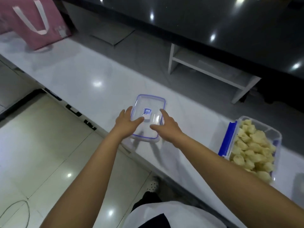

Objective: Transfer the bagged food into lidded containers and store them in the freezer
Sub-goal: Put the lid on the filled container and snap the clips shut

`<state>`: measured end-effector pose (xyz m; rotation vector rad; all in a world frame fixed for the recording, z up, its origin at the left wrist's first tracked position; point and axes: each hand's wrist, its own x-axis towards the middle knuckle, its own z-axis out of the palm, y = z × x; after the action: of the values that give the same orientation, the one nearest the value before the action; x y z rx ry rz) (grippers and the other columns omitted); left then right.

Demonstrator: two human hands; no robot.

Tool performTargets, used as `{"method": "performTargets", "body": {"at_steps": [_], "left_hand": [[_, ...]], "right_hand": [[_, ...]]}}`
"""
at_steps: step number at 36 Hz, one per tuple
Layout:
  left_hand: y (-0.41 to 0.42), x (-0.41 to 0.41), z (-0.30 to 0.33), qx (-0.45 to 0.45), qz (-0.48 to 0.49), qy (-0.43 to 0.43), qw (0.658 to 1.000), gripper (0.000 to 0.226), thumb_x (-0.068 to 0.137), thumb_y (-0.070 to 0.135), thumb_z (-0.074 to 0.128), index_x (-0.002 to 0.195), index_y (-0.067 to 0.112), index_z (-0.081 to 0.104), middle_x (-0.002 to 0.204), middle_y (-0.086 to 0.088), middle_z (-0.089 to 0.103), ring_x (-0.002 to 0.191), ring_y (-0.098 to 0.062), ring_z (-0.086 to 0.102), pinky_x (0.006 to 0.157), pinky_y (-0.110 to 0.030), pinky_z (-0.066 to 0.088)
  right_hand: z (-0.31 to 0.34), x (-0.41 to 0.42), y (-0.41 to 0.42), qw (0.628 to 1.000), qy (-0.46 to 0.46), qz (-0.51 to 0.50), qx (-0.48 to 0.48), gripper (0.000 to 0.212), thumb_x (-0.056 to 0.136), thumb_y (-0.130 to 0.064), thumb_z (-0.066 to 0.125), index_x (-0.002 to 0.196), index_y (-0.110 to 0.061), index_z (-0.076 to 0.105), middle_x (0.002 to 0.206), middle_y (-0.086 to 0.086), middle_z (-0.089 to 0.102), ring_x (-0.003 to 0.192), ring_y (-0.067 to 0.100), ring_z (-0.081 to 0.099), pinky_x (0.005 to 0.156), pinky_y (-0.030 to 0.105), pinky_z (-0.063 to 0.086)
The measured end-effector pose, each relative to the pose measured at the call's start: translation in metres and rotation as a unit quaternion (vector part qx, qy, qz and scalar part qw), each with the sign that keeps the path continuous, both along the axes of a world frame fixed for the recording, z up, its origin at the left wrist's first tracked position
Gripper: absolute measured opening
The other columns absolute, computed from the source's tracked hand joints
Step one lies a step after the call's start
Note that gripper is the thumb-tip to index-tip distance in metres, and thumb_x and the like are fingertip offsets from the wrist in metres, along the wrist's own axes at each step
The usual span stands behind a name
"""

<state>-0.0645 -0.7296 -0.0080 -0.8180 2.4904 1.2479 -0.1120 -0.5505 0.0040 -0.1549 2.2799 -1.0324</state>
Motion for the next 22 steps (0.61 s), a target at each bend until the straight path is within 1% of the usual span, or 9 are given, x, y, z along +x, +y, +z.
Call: {"method": "performTargets", "body": {"at_steps": [2, 4, 6, 9, 12, 14, 18, 20, 22], "left_hand": [[-0.003, -0.013, 0.002, 0.057, 0.004, 0.012, 0.998, 0.075, 0.095, 0.049, 0.061, 0.158, 0.028, 0.025, 0.163, -0.001, 0.028, 0.148, -0.026, 0.031, 0.119, -0.047, 0.030], [-0.002, -0.023, 0.004, 0.105, 0.025, 0.026, 0.994, 0.063, 0.095, 0.046, 0.061, 0.152, 0.033, 0.037, 0.149, 0.005, 0.047, 0.137, -0.022, 0.047, 0.110, -0.040, 0.041], [-0.001, -0.030, 0.005, 0.137, 0.068, 0.037, 0.988, 0.060, 0.096, 0.045, 0.058, 0.151, 0.036, 0.036, 0.138, 0.007, 0.051, 0.132, -0.021, 0.050, 0.100, -0.035, 0.041], [0.000, -0.038, 0.004, 0.200, 0.107, 0.029, 0.973, 0.062, 0.097, 0.045, 0.056, 0.154, 0.038, 0.031, 0.154, 0.003, 0.044, 0.135, -0.025, 0.048, 0.109, -0.042, 0.042], [0.007, -0.039, 0.004, 0.232, 0.111, 0.015, 0.966, 0.060, 0.097, 0.040, 0.058, 0.152, 0.039, 0.034, 0.153, 0.001, 0.044, 0.134, -0.028, 0.049, 0.110, -0.047, 0.043], [0.014, -0.036, 0.001, 0.244, 0.110, -0.005, 0.963, 0.061, 0.097, 0.032, 0.061, 0.152, 0.038, 0.035, 0.148, -0.003, 0.048, 0.128, -0.030, 0.052, 0.106, -0.048, 0.046], [0.030, -0.033, -0.001, 0.294, 0.131, -0.023, 0.946, 0.060, 0.093, 0.017, 0.066, 0.148, 0.030, 0.044, 0.128, -0.010, 0.060, 0.112, -0.025, 0.061, 0.086, -0.038, 0.054], [0.037, -0.033, -0.001, 0.304, 0.132, -0.023, 0.943, 0.056, 0.092, 0.013, 0.067, 0.144, 0.025, 0.049, 0.127, -0.011, 0.062, 0.111, -0.024, 0.061, 0.084, -0.038, 0.054], [0.045, -0.032, 0.002, 0.317, 0.121, -0.022, 0.940, 0.048, 0.091, 0.009, 0.069, 0.136, 0.020, 0.057, 0.116, -0.010, 0.068, 0.101, -0.021, 0.066, 0.086, -0.042, 0.055]], "right_hand": [[-0.002, -0.008, -0.011, 0.993, -0.042, -0.095, -0.063, 0.079, 0.090, -0.037, 0.066, 0.156, -0.037, 0.022, 0.152, 0.003, 0.043, 0.134, 0.028, 0.046, 0.106, 0.041, 0.044], [-0.004, -0.015, -0.018, 0.975, -0.083, -0.168, -0.115, 0.067, 0.091, -0.036, 0.064, 0.149, -0.037, 0.033, 0.144, -0.001, 0.051, 0.123, 0.023, 0.053, 0.100, 0.038, 0.045], [-0.004, -0.018, -0.022, 0.953, -0.126, -0.222, -0.165, 0.054, 0.091, -0.035, 0.063, 0.140, -0.038, 0.040, 0.137, -0.006, 0.053, 0.112, 0.018, 0.055, 0.093, 0.036, 0.044], [-0.004, -0.022, -0.018, 0.931, -0.143, -0.282, -0.184, 0.057, 0.087, -0.040, 0.063, 0.139, -0.039, 0.040, 0.136, -0.004, 0.049, 0.120, 0.024, 0.050, 0.099, 0.039, 0.043], [-0.004, -0.029, 0.000, 0.917, -0.144, -0.318, -0.193, 0.067, 0.086, -0.041, 0.066, 0.146, -0.038, 0.036, 0.135, -0.003, 0.045, 0.121, 0.024, 0.047, 0.097, 0.040, 0.039], [-0.003, -0.031, 0.014, 0.908, -0.163, -0.330, -0.201, 0.071, 0.086, -0.042, 0.067, 0.147, -0.038, 0.033, 0.138, -0.001, 0.042, 0.122, 0.026, 0.046, 0.091, 0.040, 0.037], [-0.006, -0.029, 0.040, 0.895, -0.172, -0.357, -0.204, 0.076, 0.083, -0.043, 0.069, 0.148, -0.038, 0.030, 0.148, 0.001, 0.037, 0.115, 0.026, 0.038, 0.089, 0.043, 0.031], [-0.006, -0.026, 0.049, 0.889, -0.175, -0.366, -0.213, 0.076, 0.084, -0.041, 0.069, 0.148, -0.037, 0.029, 0.150, 0.001, 0.037, 0.116, 0.026, 0.038, 0.089, 0.044, 0.032], [-0.002, -0.022, 0.057, 0.877, -0.192, -0.374, -0.234, 0.073, 0.083, -0.042, 0.069, 0.146, -0.039, 0.032, 0.145, 0.001, 0.043, 0.116, 0.025, 0.046, 0.089, 0.042, 0.039]]}}
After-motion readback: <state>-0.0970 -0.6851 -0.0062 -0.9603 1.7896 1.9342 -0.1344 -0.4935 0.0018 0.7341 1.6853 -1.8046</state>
